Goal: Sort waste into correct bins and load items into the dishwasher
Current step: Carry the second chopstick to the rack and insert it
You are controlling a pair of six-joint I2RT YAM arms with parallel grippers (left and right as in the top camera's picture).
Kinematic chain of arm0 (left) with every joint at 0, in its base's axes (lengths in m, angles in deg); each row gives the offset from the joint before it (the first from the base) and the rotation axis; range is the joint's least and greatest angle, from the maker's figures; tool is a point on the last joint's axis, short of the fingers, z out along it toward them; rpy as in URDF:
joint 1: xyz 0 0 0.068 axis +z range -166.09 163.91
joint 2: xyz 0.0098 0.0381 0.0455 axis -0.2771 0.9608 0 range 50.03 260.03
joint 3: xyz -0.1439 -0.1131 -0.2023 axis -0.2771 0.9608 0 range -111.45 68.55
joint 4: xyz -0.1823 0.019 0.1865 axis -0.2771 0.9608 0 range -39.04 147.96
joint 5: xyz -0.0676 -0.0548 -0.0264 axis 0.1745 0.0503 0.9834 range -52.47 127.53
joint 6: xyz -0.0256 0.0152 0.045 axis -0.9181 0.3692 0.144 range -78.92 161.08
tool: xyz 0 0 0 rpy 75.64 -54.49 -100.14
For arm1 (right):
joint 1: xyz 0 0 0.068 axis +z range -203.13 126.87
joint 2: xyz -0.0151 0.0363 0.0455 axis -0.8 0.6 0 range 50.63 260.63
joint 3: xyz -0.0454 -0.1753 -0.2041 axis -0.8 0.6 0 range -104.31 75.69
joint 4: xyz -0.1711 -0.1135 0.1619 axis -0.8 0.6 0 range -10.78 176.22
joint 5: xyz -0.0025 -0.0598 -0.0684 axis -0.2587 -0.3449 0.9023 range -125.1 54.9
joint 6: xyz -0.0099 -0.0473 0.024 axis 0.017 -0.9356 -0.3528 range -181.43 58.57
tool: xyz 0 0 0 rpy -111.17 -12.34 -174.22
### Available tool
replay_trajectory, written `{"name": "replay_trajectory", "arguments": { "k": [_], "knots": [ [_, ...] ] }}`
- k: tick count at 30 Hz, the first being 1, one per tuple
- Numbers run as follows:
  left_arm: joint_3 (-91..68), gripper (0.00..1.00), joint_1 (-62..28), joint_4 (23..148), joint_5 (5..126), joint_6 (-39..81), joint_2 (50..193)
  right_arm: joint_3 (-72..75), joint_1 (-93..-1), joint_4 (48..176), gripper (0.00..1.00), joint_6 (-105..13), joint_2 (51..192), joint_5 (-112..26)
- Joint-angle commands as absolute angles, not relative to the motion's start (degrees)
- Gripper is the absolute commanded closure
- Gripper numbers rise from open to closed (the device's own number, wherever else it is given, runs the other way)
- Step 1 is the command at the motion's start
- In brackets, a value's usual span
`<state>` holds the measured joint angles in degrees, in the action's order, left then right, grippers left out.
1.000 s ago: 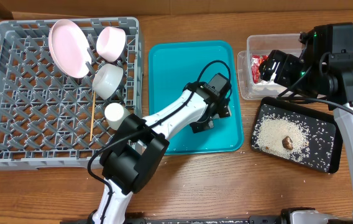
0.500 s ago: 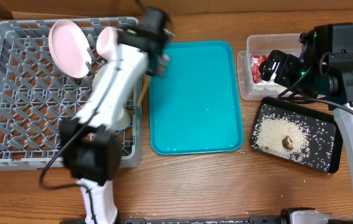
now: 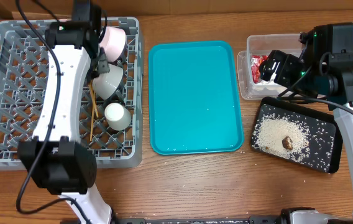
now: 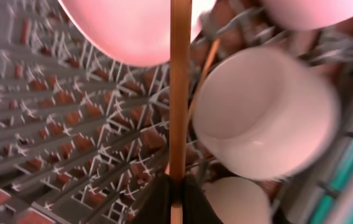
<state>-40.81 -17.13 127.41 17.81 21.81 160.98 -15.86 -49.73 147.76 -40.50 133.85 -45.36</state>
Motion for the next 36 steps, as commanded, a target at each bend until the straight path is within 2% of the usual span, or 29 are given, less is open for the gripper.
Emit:
{"name": "replay_trajectory", "arguments": {
  "k": [1,4,5,6,7,8,9,11,13,17,22,27,29,30,36],
  "knots": [
    [-36.95,0.96,-15.20,126.34,16.49,20.54,163.76,-16.56,-49.89,147.49,0.00,-40.46,134.13,-45.42],
    [-35.59,0.96,-14.42,126.38,16.54,23.80,165.24,-16.56,-49.89,147.49,0.00,-40.46,134.13,-45.42],
    [-35.55,0.91,-14.37,126.45,16.54,25.48,165.94,-16.56,-49.89,147.49,0.00,-40.46,134.13,-45.42],
    [-35.53,0.79,-14.39,126.45,16.52,26.49,166.38,-16.56,-49.89,147.49,0.00,-40.46,134.13,-45.44],
    [-35.53,0.71,-14.39,126.42,16.54,27.10,166.56,-16.56,-49.89,147.49,0.00,-40.46,134.13,-45.44],
    [-35.53,0.57,-14.39,126.40,16.52,27.21,166.62,-16.56,-49.89,147.49,0.00,-40.46,134.13,-45.42],
    [-35.55,0.49,-14.39,126.25,16.56,27.17,166.60,-16.56,-49.89,147.49,0.00,-40.46,134.13,-45.42],
    [-35.66,0.44,-14.39,126.10,16.58,27.21,166.49,-16.56,-49.89,147.49,0.00,-40.46,134.13,-45.44],
    [-36.14,0.43,-14.39,126.38,16.80,27.19,166.49,-16.56,-49.89,147.49,0.00,-40.46,134.13,-45.44],
    [-39.98,0.50,-14.39,129.00,19.38,27.17,166.34,-16.56,-49.89,147.49,0.00,-40.46,134.13,-45.42],
    [-47.37,0.48,-14.44,133.38,22.81,27.25,163.87,-16.56,-49.89,147.49,0.00,-40.46,134.13,-45.44],
    [-52.49,0.39,-15.16,132.11,33.00,31.12,157.59,-16.56,-49.89,147.49,0.00,-40.46,134.13,-45.44],
    [-52.49,0.30,-15.82,128.26,36.89,29.81,154.43,-16.56,-49.89,147.49,0.00,-40.46,134.13,-45.42],
    [-52.49,0.00,-16.17,126.69,38.79,28.92,153.27,-16.56,-49.89,147.49,0.00,-40.46,134.13,-45.42],
    [-52.49,0.00,-16.78,115.50,43.47,22.64,151.91,-16.56,-49.89,147.49,0.00,-40.46,134.13,-45.44]
  ]
}}
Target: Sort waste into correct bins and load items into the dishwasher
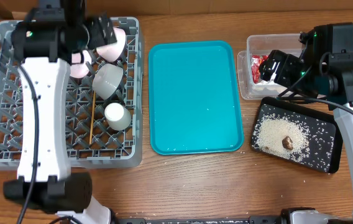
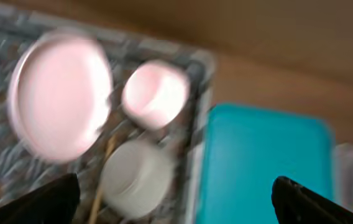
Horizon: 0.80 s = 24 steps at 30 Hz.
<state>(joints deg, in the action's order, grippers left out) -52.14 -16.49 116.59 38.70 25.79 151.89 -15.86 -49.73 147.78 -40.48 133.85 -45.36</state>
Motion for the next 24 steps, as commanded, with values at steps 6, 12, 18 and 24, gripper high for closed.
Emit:
{"name": "replay_trajectory", "arguments": {
  "k": [6,12,18,24],
  "knots": [
    [-52.40,0.00,-16.78,115.65,43.36,22.64,151.91,-16.56,-49.89,147.49,0.00,-40.46,134.13,-45.44],
    [-52.40,0.00,-16.62,115.63,43.33,22.64,151.91,-16.58,-49.89,149.18,0.00,-40.55,133.94,-45.31],
    [-52.40,0.00,-16.60,115.65,43.36,22.64,151.91,-7.53,-49.89,125.27,0.00,-46.99,125.50,-37.73],
    [-52.40,0.00,-16.86,115.65,43.36,22.64,151.91,17.49,-50.06,99.39,0.00,-58.58,107.91,-39.87]
  ]
}}
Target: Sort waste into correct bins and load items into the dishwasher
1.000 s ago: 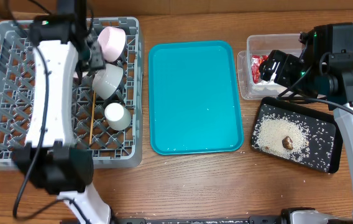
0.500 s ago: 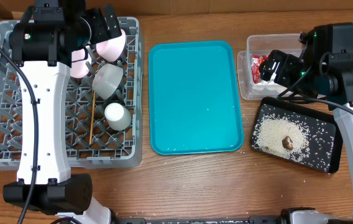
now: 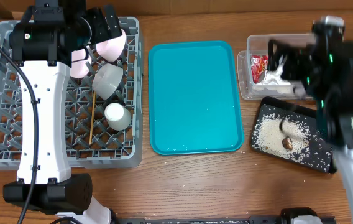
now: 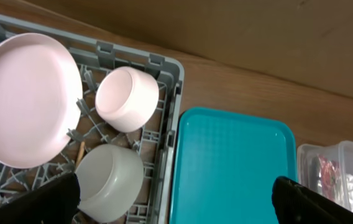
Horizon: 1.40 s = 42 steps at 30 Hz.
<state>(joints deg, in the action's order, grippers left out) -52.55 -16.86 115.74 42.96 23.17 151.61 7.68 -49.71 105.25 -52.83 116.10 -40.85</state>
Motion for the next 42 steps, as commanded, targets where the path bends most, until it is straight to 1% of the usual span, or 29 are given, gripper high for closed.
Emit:
{"name": "replay_trajectory", "arguments": {
  "k": [1,4,6,10,14,17,21,28,33,42],
  "knots": [
    [-52.40,0.00,-16.86,115.65,43.36,22.64,151.91,22.08,-50.52,96.02,0.00,-58.58,104.37,-39.63],
    [-52.40,0.00,-16.86,115.63,43.33,22.64,151.91,38.30,-54.32,87.89,0.00,-58.49,90.77,-42.30],
    [-52.40,0.00,-16.86,115.63,43.36,22.64,151.91,46.98,-56.95,85.36,0.00,-58.51,82.36,-44.46],
    [-52.40,0.00,-16.86,115.65,43.36,22.64,151.91,58.74,-60.44,83.39,0.00,-58.49,69.98,-46.60],
    [-52.40,0.00,-16.86,115.65,43.36,22.64,151.91,67.35,-61.03,82.65,0.00,-58.51,60.63,-46.56],
    [-52.40,0.00,-16.86,115.65,43.36,22.64,151.91,72.16,-60.51,80.98,0.00,-58.54,56.48,-46.01],
    [-52.40,0.00,-16.86,115.63,43.33,22.64,151.91,75.35,-59.15,80.87,0.00,-58.58,53.88,-43.89],
    [-52.40,0.00,-16.86,115.65,43.36,22.64,151.91,75.22,-56.79,83.54,0.00,-58.51,50.71,-40.46],
    [-52.40,0.00,-16.86,115.63,43.36,22.64,151.91,75.22,-53.97,83.50,0.00,-58.47,50.75,-40.53],
    [-52.40,0.00,-16.86,115.65,43.36,22.64,151.91,75.22,-53.78,83.50,0.00,-58.49,50.79,-40.53]
  ]
}}
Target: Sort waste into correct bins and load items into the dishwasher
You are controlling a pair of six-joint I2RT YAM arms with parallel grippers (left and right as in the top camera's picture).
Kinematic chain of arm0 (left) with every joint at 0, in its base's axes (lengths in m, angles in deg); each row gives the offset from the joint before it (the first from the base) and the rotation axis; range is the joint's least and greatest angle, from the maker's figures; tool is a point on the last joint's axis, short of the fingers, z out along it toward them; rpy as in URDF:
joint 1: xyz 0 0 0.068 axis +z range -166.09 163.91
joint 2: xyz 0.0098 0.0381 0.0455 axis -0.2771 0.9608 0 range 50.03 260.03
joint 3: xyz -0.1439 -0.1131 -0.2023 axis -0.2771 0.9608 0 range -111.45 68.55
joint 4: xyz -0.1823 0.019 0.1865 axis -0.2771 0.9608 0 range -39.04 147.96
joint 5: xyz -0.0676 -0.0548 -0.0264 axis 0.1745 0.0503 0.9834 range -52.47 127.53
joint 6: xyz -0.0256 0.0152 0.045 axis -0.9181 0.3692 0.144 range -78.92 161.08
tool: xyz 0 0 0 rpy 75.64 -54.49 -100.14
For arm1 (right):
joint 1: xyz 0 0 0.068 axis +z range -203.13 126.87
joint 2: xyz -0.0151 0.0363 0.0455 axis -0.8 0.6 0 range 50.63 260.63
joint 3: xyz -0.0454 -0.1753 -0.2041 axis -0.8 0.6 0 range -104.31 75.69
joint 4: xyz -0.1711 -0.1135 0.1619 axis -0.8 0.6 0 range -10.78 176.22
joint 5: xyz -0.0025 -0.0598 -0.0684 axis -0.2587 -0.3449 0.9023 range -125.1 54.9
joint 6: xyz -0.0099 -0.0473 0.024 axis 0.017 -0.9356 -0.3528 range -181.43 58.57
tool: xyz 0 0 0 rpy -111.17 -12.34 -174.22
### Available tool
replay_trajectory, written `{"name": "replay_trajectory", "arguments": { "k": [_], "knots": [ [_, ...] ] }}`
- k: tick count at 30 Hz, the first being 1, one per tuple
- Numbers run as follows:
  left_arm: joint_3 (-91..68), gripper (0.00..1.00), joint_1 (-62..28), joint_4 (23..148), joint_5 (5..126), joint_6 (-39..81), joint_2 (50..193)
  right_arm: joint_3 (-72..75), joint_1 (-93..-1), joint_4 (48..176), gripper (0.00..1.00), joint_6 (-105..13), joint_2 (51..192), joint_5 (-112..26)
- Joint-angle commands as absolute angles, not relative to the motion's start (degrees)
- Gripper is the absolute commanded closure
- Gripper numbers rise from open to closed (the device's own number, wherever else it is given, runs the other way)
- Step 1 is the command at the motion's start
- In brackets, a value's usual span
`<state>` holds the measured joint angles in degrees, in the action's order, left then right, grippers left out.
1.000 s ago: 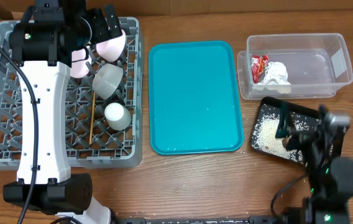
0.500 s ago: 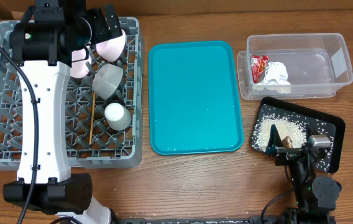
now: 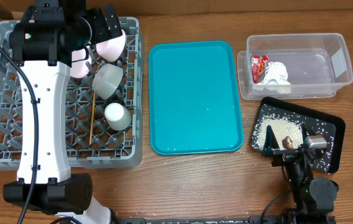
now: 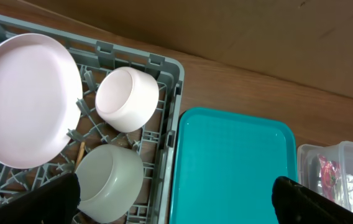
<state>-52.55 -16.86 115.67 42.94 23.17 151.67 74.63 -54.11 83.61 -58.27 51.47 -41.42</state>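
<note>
The grey dish rack [image 3: 2,124] holds a pink plate [image 4: 27,99], a pink cup [image 4: 127,98], a white bowl [image 4: 109,180], a small white cup [image 3: 117,116] and a wooden chopstick [image 3: 93,109]. My left gripper [image 3: 102,22] hangs open high over the rack's back right corner, holding nothing; its fingertips [image 4: 46,199] show far apart in the left wrist view. The right gripper [image 3: 288,152] sits low at the table's front right, folded near the black tray [image 3: 325,127]; its jaws are not readable.
A bare teal tray [image 3: 195,96] lies mid-table. A clear bin [image 3: 301,78] at the back right holds crumpled wrappers [image 3: 270,70]. The black tray carries spilled rice [image 3: 285,132] and a brown scrap [image 3: 287,142].
The right arm has left its place over the clear bin and black tray and now lies folded at the table's front right. The left arm and the rack's contents have not moved.
My left gripper was first down in the rack, shut on the chopstick. Then the chopstick lay in the rack and the gripper was open and raised. It has stayed above the rack's back corner since, while the right arm shifted from the bin to the front edge.
</note>
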Motion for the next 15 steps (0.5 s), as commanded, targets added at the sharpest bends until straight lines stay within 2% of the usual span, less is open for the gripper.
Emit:
{"name": "replay_trajectory", "arguments": {
  "k": [1,15],
  "knots": [
    [-52.40,0.00,-16.86,115.63,43.36,22.64,151.91,75.22,-53.78,83.50,0.00,-58.47,50.79,-40.53],
    [-52.40,0.00,-16.84,118.77,39.82,23.52,151.91,75.22,-53.78,83.50,0.00,-58.47,50.79,-40.53]
  ]
}}
